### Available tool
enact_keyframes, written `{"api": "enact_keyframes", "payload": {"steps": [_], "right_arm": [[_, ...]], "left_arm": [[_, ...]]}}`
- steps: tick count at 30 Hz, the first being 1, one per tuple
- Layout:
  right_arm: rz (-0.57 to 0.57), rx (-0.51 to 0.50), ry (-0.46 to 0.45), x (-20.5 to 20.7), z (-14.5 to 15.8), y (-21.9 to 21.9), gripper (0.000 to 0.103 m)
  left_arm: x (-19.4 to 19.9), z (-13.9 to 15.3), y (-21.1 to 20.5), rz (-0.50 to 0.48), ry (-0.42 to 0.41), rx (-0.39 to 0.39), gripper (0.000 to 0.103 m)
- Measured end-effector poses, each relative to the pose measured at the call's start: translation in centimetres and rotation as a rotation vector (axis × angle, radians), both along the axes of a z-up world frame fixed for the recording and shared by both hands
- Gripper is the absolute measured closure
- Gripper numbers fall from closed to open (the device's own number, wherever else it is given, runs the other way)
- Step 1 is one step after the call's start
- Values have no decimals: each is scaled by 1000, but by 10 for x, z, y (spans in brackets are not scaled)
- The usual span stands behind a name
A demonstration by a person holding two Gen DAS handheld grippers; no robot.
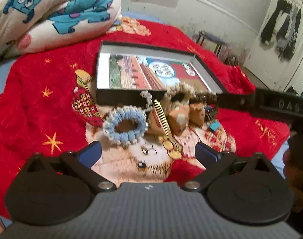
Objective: Organize objects
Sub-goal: 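Grasp the blue crocheted scrunchie with the left tool while the right tool grasps a folded brown paper packet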
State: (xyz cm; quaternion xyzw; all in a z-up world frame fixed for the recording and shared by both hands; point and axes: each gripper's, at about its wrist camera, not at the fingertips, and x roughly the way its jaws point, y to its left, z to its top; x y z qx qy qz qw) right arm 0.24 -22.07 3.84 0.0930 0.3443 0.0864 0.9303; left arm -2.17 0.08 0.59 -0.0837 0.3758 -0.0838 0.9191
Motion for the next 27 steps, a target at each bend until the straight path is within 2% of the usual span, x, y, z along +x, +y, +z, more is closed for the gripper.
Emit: {"api": "enact_keyframes", "payload": {"steps": [5,7,10,15,17,21,24,25,26,27], "right_arm": [[20,81,31,7,-9,-1,14],[26,107,55,12,-14,1,14],[31,105,76,18,-21,7,22],[44,142,118,34,-34,14,30],[52,154,138,43,-40,18,32],[54,129,171,56,-53,29,38],[45,133,201,64,-64,33,42],[41,147,210,67,-68,33,42],[40,162,216,69,-70,33,42],[36,173,219,71,-72,33,42]], "left_arm": [[9,0,1,29,-26,77,11],[14,-2,3,35,-15,72,15],[23,-8,5,44,8,80,23],[38,-20,10,98,50,80,40],[42,-22,10,111,48,79,41],[47,-29,5,128,59,146,42],[48,-33,5,120,54,127,44],[48,-34,4,115,52,136,48],[49,-34,3,110,53,141,62],[49,-34,4,106,53,134,71]]}}
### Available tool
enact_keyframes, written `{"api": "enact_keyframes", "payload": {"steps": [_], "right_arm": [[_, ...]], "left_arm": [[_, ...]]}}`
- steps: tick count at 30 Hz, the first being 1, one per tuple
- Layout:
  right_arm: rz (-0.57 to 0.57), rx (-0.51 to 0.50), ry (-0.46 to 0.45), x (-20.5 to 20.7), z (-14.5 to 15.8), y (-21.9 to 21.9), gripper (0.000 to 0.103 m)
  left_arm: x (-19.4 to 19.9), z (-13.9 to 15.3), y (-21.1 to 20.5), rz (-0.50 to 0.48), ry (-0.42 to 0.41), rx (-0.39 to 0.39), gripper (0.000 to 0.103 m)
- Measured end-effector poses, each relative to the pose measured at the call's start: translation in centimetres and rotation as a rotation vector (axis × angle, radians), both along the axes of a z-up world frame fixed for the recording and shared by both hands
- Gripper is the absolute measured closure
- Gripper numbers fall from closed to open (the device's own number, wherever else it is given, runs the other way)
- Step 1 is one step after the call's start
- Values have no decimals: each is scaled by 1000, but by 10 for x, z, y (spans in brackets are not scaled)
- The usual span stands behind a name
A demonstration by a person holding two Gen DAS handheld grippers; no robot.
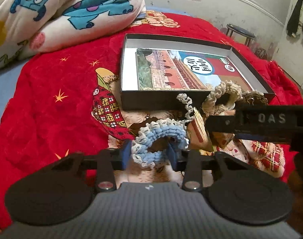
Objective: Organize objects
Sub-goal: 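Grasp the blue crocheted scrunchie with the left tool while the right tool grasps a folded brown paper packet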
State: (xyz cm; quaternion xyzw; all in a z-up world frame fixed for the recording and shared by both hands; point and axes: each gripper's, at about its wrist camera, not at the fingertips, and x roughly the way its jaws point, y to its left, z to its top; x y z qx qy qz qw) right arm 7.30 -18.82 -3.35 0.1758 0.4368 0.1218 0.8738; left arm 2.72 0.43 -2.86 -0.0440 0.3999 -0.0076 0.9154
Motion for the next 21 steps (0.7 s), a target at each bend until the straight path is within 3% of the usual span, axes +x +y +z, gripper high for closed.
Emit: {"api": "enact_keyframes", "payload": {"steps": [4,11,17,19,21], "right_arm": [[-24,7,17,6,-7,1,42],[-37,40,14,5,-8,1,53],[-61,75,10,2,-10,-1,55],[-74,74,8,1,-10,-2,75],[-87,69,19,0,-11,-4,76]], "left_arm": [[-2,-1,0,5,6,-18,86],[-8,2,0,2,7,-44,89],[-11,3,-5,-11,4,-22,89],[-13,4,-4,-8,4,-21,89],[-15,5,-4,-6,1,-20,89]]}}
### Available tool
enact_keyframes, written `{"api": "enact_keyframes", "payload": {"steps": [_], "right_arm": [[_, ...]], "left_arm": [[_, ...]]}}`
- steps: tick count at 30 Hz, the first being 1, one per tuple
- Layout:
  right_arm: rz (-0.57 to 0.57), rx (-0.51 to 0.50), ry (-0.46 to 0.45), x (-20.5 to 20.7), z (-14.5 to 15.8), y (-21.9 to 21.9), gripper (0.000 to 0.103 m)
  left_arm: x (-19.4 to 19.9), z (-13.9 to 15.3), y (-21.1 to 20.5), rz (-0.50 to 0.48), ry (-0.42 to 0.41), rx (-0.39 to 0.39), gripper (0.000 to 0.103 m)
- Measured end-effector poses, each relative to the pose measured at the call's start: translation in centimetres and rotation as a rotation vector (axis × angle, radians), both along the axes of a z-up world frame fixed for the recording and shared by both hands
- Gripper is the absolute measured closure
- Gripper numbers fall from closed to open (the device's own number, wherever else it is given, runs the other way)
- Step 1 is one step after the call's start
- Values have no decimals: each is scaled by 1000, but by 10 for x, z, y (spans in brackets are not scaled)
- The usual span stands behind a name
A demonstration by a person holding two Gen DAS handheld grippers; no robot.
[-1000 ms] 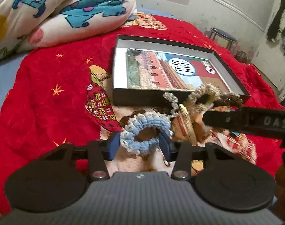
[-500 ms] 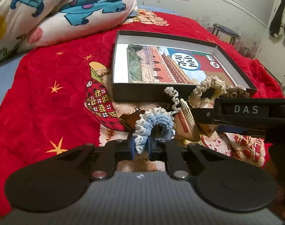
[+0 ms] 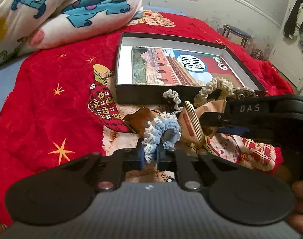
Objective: Organize objects
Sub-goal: 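Grasp the blue crocheted scrunchie with the left tool while the right tool grasps a folded brown paper packet, then lift the scrunchie with the left tool while the right tool lifts the paper packet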
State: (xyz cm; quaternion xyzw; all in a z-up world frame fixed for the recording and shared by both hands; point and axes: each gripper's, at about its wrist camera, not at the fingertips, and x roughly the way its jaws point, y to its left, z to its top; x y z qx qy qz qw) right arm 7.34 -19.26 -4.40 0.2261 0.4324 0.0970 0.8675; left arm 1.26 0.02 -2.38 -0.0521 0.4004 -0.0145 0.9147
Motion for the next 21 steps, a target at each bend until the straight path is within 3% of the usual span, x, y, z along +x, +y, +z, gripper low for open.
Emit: {"api": "enact_keyframes", "payload": {"steps": [9,21], "right_arm": [[-15,-12,-24,-9,5,-3,85],[-28,52,-34,-23,13,-11,88]], "left_arm": [[-9,6,-7,-24,-26,32,89],[-15,10,-11,-37,-51,67,89]]}}
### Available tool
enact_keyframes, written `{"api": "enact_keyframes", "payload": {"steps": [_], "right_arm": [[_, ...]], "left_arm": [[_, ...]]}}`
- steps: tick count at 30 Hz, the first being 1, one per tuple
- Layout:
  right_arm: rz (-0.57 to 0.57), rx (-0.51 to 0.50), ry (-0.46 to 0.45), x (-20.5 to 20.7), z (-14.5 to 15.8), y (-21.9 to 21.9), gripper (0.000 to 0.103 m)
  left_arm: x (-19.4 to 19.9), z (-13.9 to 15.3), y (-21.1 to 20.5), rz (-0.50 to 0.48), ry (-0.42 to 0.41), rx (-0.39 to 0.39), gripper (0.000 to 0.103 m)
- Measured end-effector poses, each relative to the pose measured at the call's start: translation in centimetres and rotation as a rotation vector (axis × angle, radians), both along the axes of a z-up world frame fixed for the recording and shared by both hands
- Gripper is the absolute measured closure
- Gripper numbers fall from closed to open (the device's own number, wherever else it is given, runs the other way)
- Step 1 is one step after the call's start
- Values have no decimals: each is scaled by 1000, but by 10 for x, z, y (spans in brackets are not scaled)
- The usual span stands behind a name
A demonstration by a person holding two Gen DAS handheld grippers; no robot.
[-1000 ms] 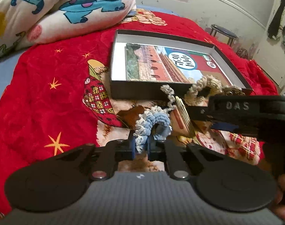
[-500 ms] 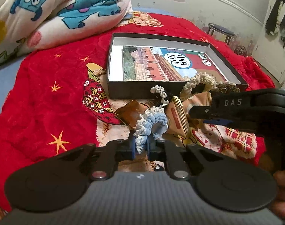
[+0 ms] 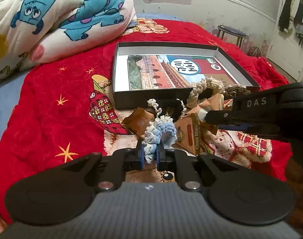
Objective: Organize objects
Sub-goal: 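Lift the scrunchie with the left tool while the right tool lifts the paper packet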
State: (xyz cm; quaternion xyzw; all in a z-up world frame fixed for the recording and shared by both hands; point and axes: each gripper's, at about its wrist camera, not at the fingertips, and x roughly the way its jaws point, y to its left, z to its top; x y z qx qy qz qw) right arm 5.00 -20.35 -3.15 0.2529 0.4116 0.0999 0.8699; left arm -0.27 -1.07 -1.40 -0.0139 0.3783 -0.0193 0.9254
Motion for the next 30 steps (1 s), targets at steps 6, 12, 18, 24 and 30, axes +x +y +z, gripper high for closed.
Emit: {"api": "enact_keyframes", "payload": {"steps": [6,12,18,24,30], "right_arm": [[8,16,-22,-11,8,2,88],[13,39,-58,-22,18,1,88],[16,85,-108,-29,31,-3,88],[14,136,-148,-32,39,-10,88],[11,159,-167,-33,43,-13,88]], "left_arm": [[-5,5,-3,-30,-14,-12,89],[-12,11,-4,-46,-38,-23,89],[-18,21,-1,-49,-73,-47,89],[-23,32,-1,-67,-106,-59,89],[-24,40,-1,-71,-123,-76,89]]}}
